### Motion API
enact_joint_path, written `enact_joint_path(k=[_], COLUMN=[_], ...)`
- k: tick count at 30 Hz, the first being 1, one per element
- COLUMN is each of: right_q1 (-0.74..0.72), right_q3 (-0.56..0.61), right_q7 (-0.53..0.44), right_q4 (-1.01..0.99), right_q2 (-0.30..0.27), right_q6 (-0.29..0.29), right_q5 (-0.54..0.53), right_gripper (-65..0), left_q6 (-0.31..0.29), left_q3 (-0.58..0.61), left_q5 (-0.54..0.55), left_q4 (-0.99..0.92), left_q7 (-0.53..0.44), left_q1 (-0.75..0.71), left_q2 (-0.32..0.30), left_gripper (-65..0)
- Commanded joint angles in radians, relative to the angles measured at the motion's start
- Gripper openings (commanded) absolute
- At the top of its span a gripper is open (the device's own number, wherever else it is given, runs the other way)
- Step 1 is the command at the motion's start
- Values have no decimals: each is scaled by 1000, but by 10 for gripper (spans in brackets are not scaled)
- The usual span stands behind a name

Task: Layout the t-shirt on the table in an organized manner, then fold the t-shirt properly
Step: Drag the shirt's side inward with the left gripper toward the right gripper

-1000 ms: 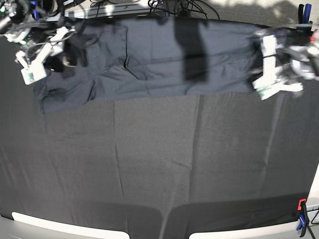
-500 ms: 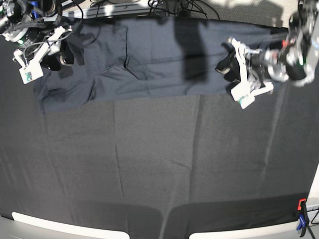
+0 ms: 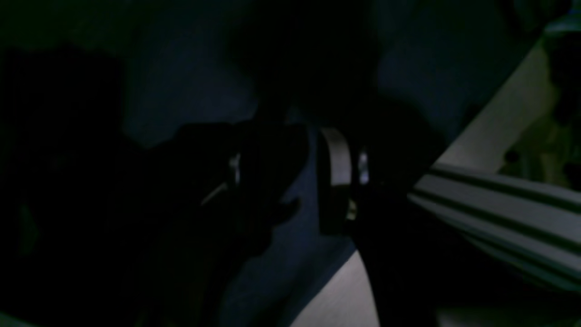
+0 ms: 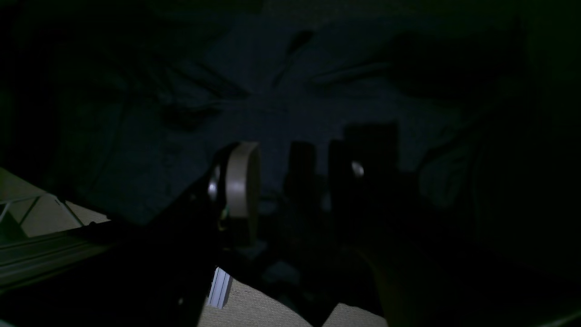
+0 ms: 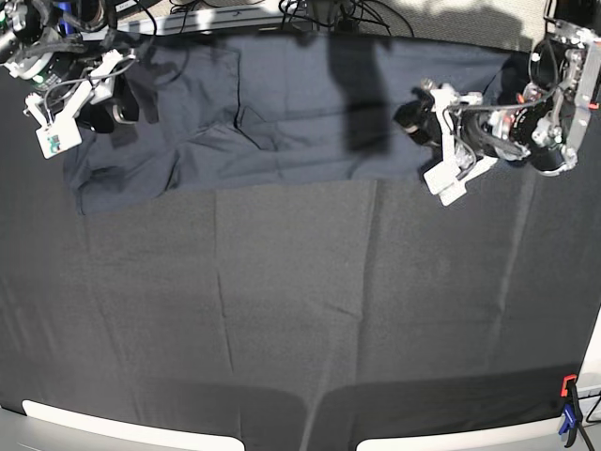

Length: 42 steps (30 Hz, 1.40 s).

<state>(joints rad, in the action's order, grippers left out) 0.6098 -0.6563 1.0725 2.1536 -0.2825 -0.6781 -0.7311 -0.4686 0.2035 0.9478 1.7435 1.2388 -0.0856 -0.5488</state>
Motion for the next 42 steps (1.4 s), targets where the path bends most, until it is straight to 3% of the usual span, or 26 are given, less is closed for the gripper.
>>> enact_joint_path(k=[1,8,14,19,29,33,37,42], right_q1=[0,0,0,0,0,0,0,0], right_q3=[-5,-5,-5,-5,-5,-5,-5,-5], right_q7=[-13,-13,-13,-13,-13,-12,-13,-13], right_q4=[19,19,19,19,19,19,19,19], right_q2=[-11,-11,-11,-11,-11,-11,-11,-11], right_q6=[-20,-20,-20,-20,-20,-20,-20,-20], right_q5=[-14,-14,-14,-14,-13,-13,-13,-11], right_gripper=[-406,-406,-406,-406,-406,-406,-406,-406], left_q6=[-5,-15,-14,-14,-49,-65,-82,-73], left_q3=[-6,-6,-6,-6,-6,-6,-6,-6], left_q5=[31,-15,-94,-72,114,103,-10,46], left_q4=[14,14,14,14,109,119,111,134], left_q7=[-4,-14,-116,-63,90,98,61,-113], left_q1=[14,3,-62,-104,-112,-117,-117,-92], left_q2=[-11,-11,-11,-11,-23,-23,-23,-22], left_gripper=[-454,-454,-454,-454,-454,-454,-454,-454])
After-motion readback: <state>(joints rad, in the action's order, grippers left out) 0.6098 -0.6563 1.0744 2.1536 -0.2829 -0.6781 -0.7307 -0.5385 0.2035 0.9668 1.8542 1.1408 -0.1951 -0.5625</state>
